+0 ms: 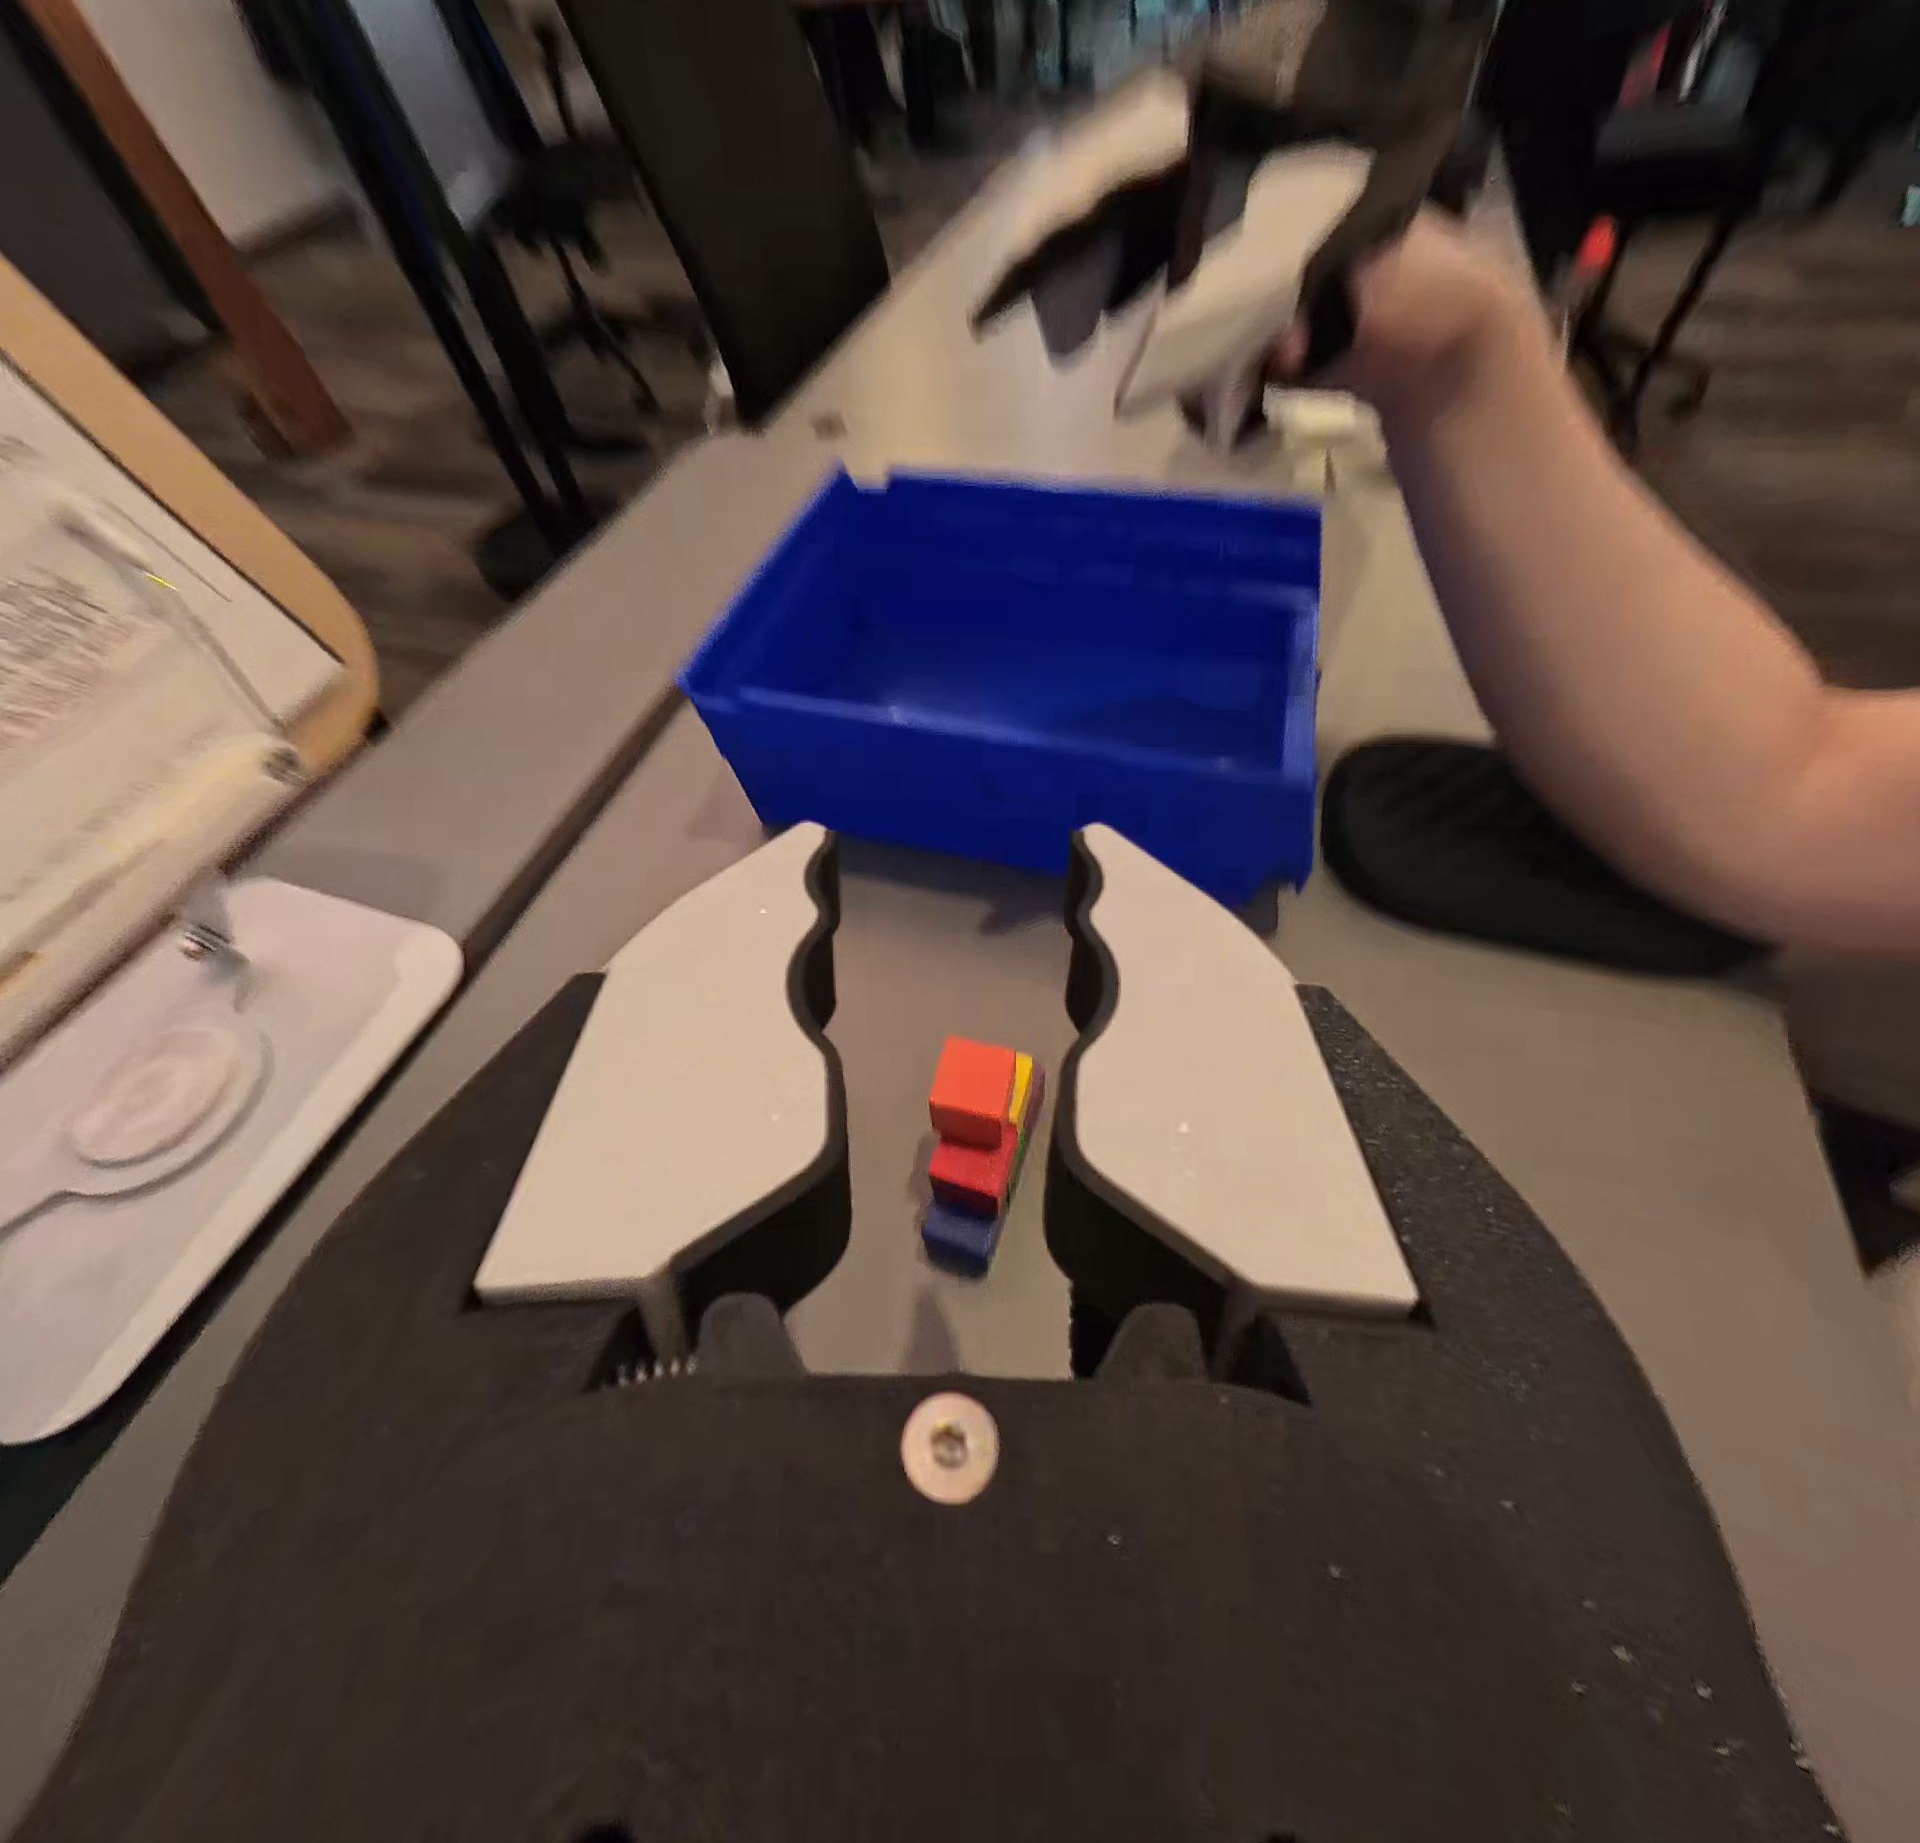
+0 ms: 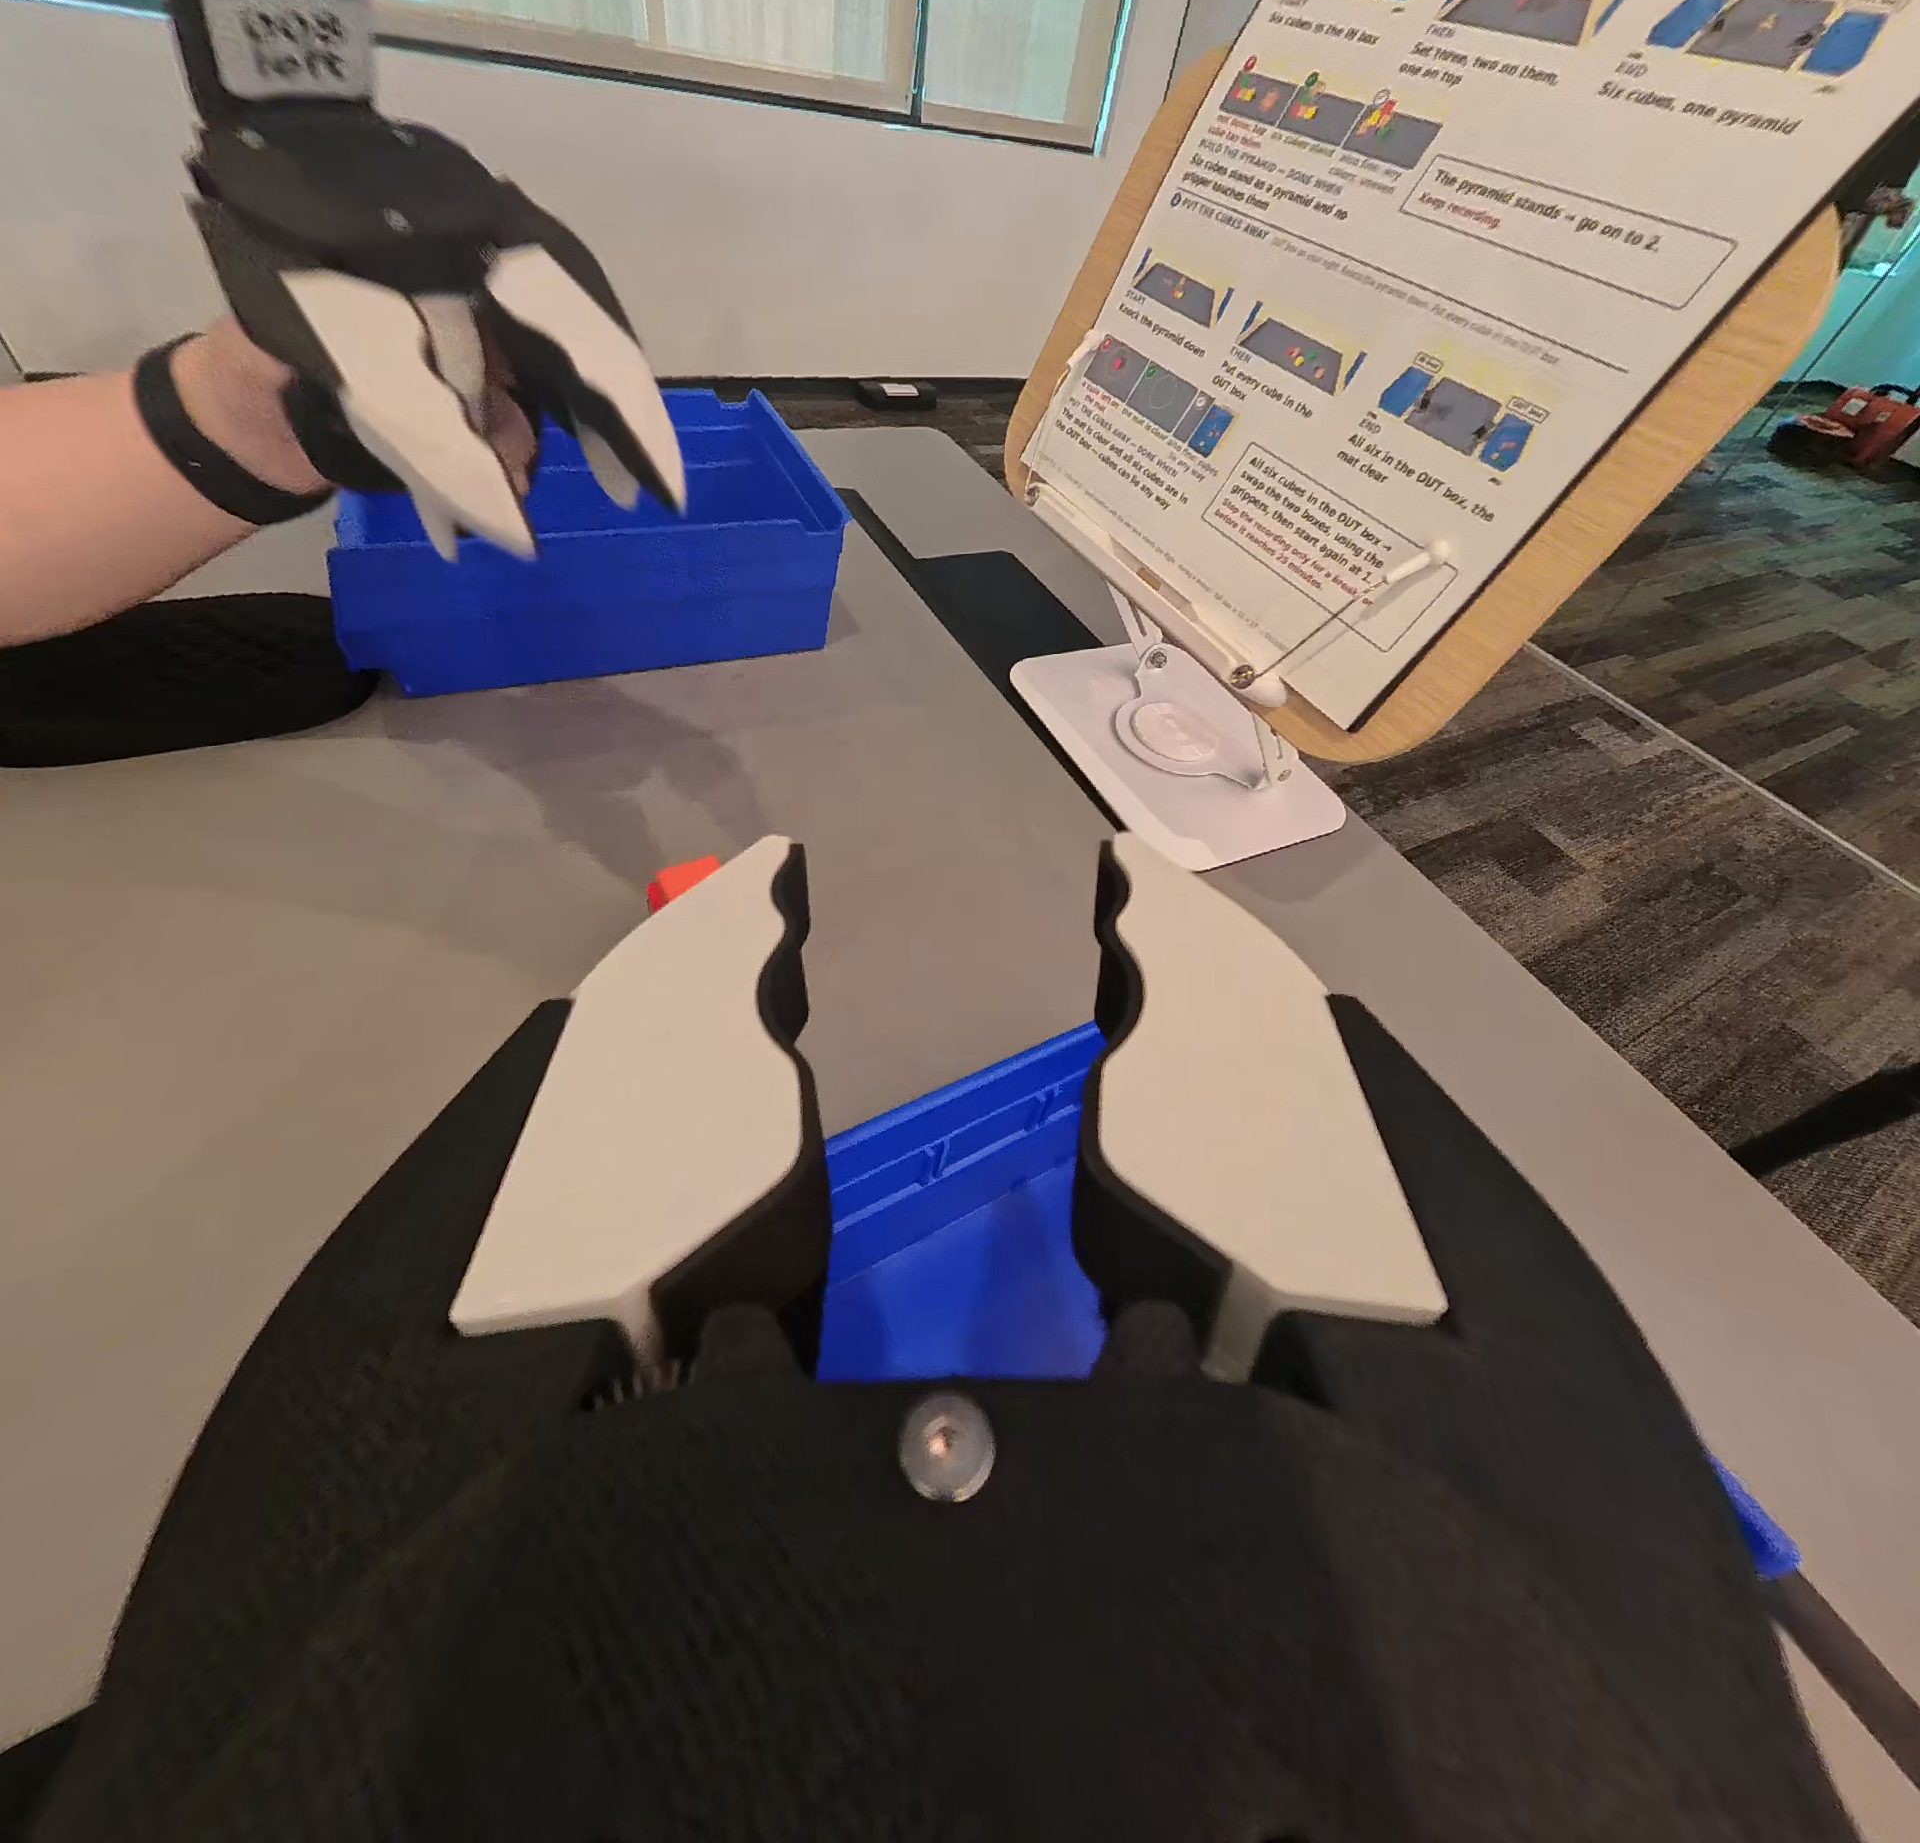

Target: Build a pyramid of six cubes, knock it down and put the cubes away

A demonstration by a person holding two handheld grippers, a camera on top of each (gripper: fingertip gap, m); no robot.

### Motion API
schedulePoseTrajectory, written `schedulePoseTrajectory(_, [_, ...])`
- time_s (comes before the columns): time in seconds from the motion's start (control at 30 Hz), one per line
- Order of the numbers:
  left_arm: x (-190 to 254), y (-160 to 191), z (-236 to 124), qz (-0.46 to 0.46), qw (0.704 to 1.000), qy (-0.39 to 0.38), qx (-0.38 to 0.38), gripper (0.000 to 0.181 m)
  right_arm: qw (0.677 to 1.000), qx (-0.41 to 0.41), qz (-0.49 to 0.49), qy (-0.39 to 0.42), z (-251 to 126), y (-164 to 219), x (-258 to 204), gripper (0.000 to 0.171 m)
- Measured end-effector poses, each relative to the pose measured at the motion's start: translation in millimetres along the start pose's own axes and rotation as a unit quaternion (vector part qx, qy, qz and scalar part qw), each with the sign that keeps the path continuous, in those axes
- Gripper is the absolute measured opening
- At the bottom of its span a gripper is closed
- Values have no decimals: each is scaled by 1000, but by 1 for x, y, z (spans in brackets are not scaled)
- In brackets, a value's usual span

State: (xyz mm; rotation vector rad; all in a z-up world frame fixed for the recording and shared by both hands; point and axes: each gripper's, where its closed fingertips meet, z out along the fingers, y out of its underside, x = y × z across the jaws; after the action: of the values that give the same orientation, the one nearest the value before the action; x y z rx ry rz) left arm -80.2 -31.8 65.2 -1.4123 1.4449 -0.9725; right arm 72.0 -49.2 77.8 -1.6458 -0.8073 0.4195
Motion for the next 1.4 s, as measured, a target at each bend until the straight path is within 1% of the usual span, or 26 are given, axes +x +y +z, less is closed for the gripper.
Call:
schedulePoseTrajectory(0.07, [-6,-30,-32,-1,996,-41,78,43,1000,12,-6,14,-1,-6,3,54])
schedulePoseTrajectory(0.13, [-12,-57,-70,13,983,-90,159,46,999,39,-9,34,-3,-17,8,55])
schedulePoseTrajectory(0.2, [-14,-79,-110,35,961,-140,237,46,995,78,-10,56,-9,-31,13,55])
schedulePoseTrajectory(0.23, [-17,-86,-130,43,946,-172,270,41,992,103,-10,70,-12,-39,16,55])
schedulePoseTrajectory(0.27, [-21,-90,-149,49,933,-204,292,34,988,128,-10,85,-17,-48,20,54])
schedulePoseTrajectory(0.33, [-31,-88,-178,50,916,-256,305,32,978,172,-6,118,-26,-61,28,54])
schedulePoseTrajectory(0.4, [-44,-79,-197,38,906,-294,303,32,970,200,2,141,-34,-68,34,56])
schedulePoseTrajectory(0.5, [-57,-64,-207,11,916,-285,284,31,961,216,3,175,-39,-70,43,64])
schedulePoseTrajectory(0.6, [-59,-54,-209,-6,928,-247,279,25,957,224,3,187,-39,-68,45,65])
schedulePoseTrajectory(0.67, [-63,-49,-214,3,927,-254,277,18,958,225,0,179,-35,-66,42,64])
schedulePoseTrajectory(0.73, [-70,-47,-222,9,920,-279,275,16,960,217,-8,176,-30,-65,39,61])
schedulePoseTrajectory(0.9, [-71,-44,-228,1,921,-276,274,10,955,202,-43,213,-26,-69,36,47])
schedulePoseTrajectory(1.0, [-75,-40,-228,0,923,-284,261,10,958,192,-47,208,-19,-69,31,45])
schedulePoseTrajectory(1.13, [-74,-42,-232,-15,921,-282,269,7,957,187,-59,215,-17,-71,30,44])
schedulePoseTrajectory(1.4, [-70,-43,-230,-17,922,-283,264,5,952,197,-52,229,-29,-69,39,43])
